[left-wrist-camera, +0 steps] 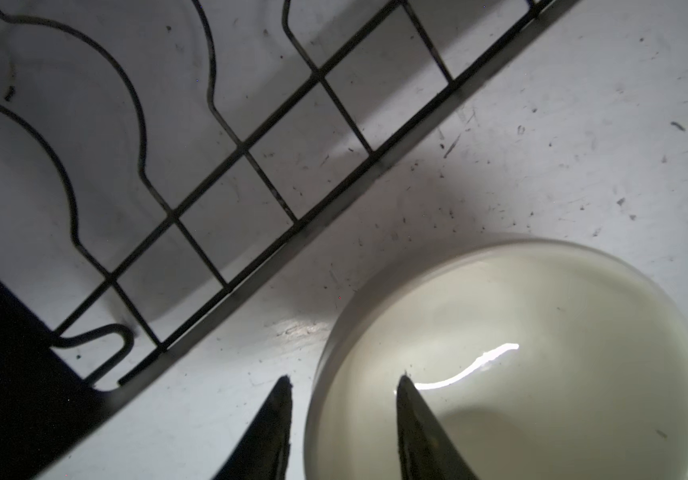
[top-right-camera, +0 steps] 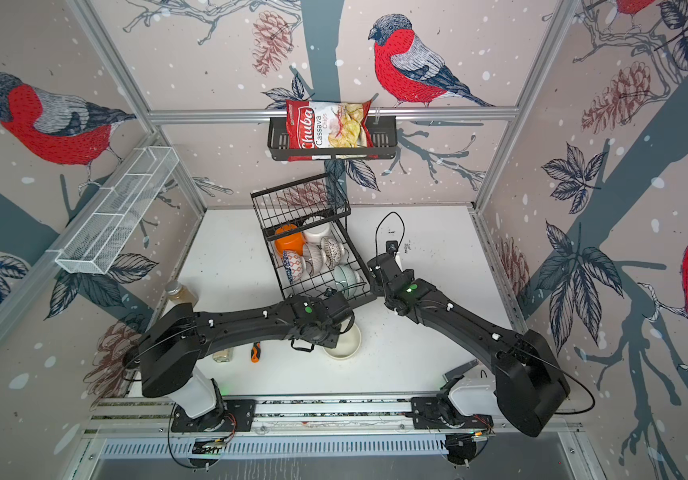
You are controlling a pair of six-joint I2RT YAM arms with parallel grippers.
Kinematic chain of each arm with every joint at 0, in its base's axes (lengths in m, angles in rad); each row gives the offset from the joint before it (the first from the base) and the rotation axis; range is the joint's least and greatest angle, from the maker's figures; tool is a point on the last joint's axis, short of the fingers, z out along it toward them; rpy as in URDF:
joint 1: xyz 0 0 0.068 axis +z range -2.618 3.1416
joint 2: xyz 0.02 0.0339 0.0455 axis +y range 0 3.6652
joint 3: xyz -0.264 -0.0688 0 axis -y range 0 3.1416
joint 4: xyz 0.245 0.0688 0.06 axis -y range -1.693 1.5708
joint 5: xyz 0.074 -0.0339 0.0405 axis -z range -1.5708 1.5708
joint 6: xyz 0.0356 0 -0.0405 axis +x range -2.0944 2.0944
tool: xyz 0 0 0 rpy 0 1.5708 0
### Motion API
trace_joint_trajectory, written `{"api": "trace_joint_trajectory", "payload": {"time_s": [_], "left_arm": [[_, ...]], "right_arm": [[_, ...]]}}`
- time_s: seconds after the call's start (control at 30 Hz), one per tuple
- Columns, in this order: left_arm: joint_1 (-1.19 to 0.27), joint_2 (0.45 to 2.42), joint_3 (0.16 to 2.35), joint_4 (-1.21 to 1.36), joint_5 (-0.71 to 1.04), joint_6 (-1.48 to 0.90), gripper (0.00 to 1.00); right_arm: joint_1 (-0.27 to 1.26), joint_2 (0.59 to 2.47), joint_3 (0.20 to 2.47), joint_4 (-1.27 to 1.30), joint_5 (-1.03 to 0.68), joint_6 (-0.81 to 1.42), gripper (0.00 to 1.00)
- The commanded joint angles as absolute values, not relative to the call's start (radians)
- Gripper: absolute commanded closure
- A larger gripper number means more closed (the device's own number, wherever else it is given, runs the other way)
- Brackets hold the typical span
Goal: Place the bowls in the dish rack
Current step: 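Withdraw the right gripper from the rack while the left gripper moves over the cream bowl, then lower the left gripper onto the cream bowl's rim and grasp it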
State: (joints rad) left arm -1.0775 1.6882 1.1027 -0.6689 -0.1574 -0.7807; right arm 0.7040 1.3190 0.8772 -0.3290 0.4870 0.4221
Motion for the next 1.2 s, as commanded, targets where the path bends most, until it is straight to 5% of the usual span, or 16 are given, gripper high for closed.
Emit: {"api": "trace_joint_trajectory", "payload": {"time_s": [0.0,0.43,1.17], "left_arm": [[-1.080,1.704,1.106,-0.678,-0.157,-0.778,0.63],[-1.079,1.698,1.107,-0.658,-0.163,-0.774,0.99],[-1.051,1.393,1.021,-0.635,-0.309,-0.839,1.00]], "right_arm": [[0.703,1.315,0.874,-0.310,0.480,0.422,0.20],[0.702,1.320,0.867,-0.316,0.479,0.419,0.21],[0.761,1.291,0.982,-0.419,0.454,0.396,0.23]]}}
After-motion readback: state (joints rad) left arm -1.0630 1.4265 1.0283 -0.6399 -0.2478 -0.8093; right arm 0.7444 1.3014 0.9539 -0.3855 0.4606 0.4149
